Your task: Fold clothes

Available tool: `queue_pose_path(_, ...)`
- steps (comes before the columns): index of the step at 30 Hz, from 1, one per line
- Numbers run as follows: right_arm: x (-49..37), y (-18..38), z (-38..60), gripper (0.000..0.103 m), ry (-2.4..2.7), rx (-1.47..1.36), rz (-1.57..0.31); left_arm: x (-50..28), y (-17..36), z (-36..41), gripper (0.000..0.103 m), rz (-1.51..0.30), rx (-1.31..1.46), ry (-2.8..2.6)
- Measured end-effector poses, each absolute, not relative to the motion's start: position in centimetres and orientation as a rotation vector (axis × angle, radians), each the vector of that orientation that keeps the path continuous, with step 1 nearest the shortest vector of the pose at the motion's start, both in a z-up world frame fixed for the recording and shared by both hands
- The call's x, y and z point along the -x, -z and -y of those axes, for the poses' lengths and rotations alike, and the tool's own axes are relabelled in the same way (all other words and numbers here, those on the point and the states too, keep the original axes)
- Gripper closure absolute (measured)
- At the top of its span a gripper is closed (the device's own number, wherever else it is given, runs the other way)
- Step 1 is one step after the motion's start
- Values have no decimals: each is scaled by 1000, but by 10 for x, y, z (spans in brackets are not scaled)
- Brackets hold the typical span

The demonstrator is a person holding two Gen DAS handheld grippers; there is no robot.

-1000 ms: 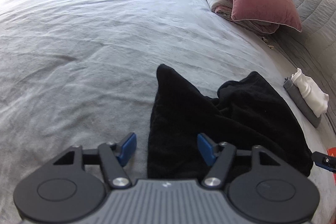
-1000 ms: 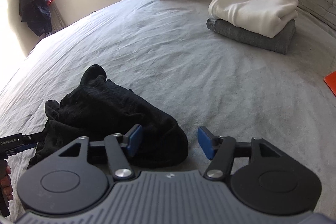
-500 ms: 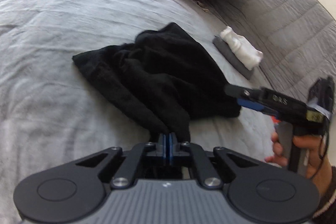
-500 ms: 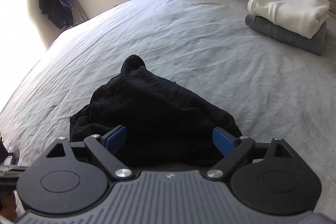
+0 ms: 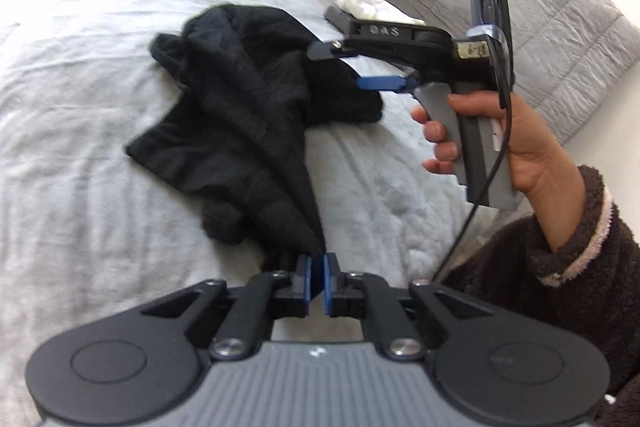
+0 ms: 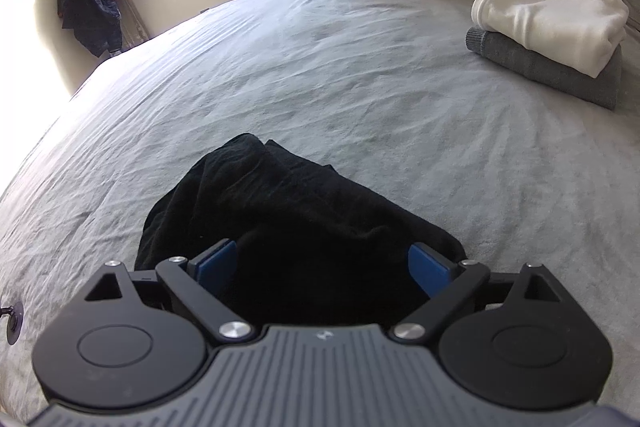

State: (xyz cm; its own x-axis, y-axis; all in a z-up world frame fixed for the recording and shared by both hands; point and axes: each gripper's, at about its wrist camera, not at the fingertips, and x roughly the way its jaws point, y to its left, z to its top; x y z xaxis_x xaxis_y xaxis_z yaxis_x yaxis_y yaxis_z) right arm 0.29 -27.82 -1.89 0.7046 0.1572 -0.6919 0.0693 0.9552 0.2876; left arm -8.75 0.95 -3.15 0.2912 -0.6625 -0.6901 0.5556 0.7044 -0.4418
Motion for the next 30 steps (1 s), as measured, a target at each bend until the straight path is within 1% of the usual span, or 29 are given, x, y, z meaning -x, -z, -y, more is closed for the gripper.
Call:
queue_pose_path(1, -5, 20, 279, 9, -41, -308, -794, 87, 29, -12, 65, -974, 116, 790)
queue_pose_path(2, -7, 22, 279, 9, -36, -317, -798, 86, 27, -14, 49, -957, 115, 771)
queue_pose_path(6, -12, 21, 276, 9, -27, -351, -788, 76, 20, -24, 39, -906, 140, 713)
queue_pose_path(7, -12, 19, 275, 9, -28, -357, -781, 73, 19, -27, 32, -898, 144, 692)
queue_pose_path(8, -13, 17, 273, 9, -28, -364, -773, 70, 19, -29, 29, -890, 146, 668)
queue_pose_path(13, -17, 5, 243, 10, -173, -397, -749, 49, 24, -39, 28, -896, 133, 512)
queue_pose_path(17, -22, 6, 210, 23, -302, -377, -784, 30, 35, -50, 28, -917, 152, 397)
queue_pose_path(21, -33, 23, 178, 37, -341, -298, -851, 13, 42, -62, 28, -934, 221, 344)
queue_pose_path(24, -40, 36, 169, 62, -325, -243, -893, 10, 37, -63, 28, -927, 238, 342)
queue_pose_path(25, -41, 40, 170, 83, -318, -232, -904, 10, 35, -63, 28, -918, 241, 350)
queue_pose_path(26, -41, 41, 175, 99, -311, -248, -906, 10, 33, -63, 28, -910, 246, 358)
queue_pose_path(30, -35, 30, 201, 99, -286, -302, -869, 9, 29, -61, 28, -893, 265, 376)
